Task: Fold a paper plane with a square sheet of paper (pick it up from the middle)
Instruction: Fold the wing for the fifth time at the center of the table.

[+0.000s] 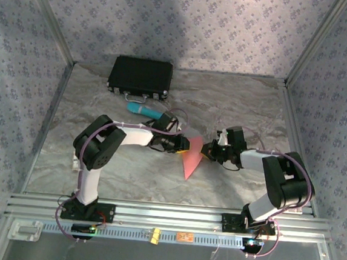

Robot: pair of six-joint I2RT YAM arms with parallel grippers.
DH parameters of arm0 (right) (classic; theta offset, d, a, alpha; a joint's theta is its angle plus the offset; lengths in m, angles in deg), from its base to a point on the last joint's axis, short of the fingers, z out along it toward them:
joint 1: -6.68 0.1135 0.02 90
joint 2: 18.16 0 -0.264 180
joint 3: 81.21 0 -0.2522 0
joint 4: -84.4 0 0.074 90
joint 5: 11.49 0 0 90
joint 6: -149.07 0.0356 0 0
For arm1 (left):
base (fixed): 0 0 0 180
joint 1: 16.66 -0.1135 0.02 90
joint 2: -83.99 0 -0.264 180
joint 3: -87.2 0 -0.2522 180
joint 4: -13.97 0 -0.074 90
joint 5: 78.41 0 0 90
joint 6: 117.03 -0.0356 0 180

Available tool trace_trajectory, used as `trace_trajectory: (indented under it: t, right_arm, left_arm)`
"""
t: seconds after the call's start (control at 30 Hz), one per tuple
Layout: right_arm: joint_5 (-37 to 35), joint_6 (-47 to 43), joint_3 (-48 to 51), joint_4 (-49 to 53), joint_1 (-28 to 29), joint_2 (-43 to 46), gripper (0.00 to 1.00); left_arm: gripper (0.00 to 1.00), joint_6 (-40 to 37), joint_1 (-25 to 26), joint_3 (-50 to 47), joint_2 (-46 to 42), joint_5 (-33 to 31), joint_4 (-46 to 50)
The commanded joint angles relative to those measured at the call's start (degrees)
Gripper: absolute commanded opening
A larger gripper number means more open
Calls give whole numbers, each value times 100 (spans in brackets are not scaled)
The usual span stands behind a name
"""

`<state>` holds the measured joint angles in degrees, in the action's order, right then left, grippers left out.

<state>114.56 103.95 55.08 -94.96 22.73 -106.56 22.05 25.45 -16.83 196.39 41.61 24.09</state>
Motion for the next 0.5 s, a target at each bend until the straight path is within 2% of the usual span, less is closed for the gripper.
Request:
trace_trajectory:
  t: [0.0,0.2,0.47]
  right_arm:
    - [-632,959,297,-270,105,321,4]
    - [-1521,1984,628,-379,411,766,5]
    - [-1655,2469,770,-492,620,731,5]
  left_arm:
    - [28,-1,-27,152,-472,-205,328]
    - [27,313,-1,-81,-719,-256,172]
    - [22,508,156,-40,-465,-116,-80]
